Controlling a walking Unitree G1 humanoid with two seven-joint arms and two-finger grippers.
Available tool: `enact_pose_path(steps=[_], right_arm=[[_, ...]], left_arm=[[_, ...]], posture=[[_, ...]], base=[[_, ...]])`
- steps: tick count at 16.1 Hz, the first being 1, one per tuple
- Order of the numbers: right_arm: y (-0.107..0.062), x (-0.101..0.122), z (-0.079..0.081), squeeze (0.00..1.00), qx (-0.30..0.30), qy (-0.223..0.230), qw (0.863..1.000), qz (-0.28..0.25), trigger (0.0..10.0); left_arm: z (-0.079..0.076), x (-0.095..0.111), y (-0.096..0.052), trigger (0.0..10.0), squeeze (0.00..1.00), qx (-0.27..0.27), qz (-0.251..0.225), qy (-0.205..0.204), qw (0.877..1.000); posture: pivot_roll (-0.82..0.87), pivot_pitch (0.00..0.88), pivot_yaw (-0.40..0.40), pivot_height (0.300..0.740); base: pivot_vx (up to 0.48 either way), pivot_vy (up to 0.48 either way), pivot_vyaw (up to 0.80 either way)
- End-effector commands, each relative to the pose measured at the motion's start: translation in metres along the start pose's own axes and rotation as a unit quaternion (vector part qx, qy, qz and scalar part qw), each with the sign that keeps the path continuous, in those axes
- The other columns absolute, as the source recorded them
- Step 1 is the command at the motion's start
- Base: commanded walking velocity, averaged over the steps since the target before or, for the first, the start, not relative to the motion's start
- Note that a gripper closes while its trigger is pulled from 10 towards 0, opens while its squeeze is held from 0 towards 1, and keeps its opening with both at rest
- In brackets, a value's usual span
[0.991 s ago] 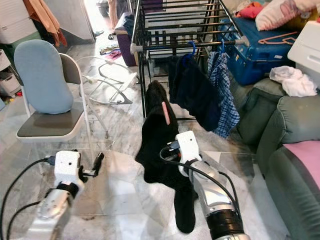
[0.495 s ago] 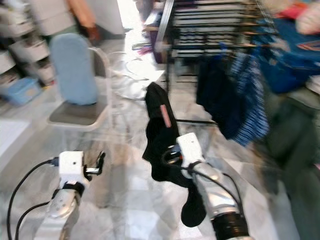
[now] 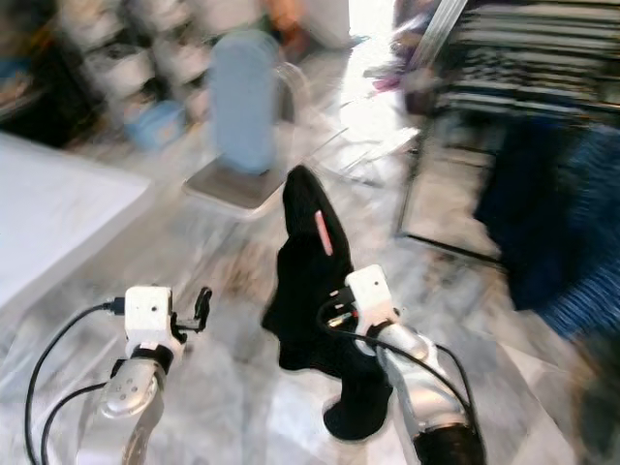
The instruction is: Hang hanger
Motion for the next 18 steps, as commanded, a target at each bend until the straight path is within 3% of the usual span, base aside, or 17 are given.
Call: enact_pose_path(steps=[1, 4, 12, 18], right_arm=[[0.0013, 0.0248, 0.0022, 0.0, 0.006, -0.013, 0.999, -0.043, 10.0], [0.0005, 0.0247, 0.0037, 0.0, 0.008, -0.004, 0.999, -0.045, 10.0], [0.0002, 0.0275, 0.007, 0.0, 0.018, -0.006, 0.999, -0.046, 10.0], [-0.0006, 0.0297, 0.0076, 0.0, 0.022, -0.006, 0.998, -0.05, 10.0]], left_arm=[[0.0029, 0.0005, 0.0015, 10.0, 0.0, 0.007, 0.001, 0.006, 1.0], [0.002, 0.0003, 0.0019, 10.0, 0.0, 0.007, 0.001, 0.007, 1.0], [0.001, 0.0002, 0.0045, 10.0, 0.0, 0.011, 0.003, 0.008, 1.0], [-0.0015, 0.0008, 0.0084, 10.0, 0.0, 0.009, 0.003, 0.01, 1.0]], posture=[[-0.07, 0.0, 0.093, 0.74], [-0.07, 0.0, 0.093, 0.74], [-0.08, 0.0, 0.088, 0.74], [-0.09, 0.0, 0.093, 0.74]], base=[[0.0, 0.0, 0.8], [0.0, 0.0, 0.8], [-0.06, 0.0, 0.0], [-0.247, 0.0, 0.8]])
Point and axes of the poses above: a point about 5 cm out from each wrist's last joint towards the gripper, its own y axis pointing out of the wrist towards the gripper, its own x axis along the axis of the wrist's last joint, z = x × y, the point moved 4 cm from there along y, pointing out of the wrist towards the gripper, and after that the axes turned 9 degrees about -y, right-handed, at the moved point
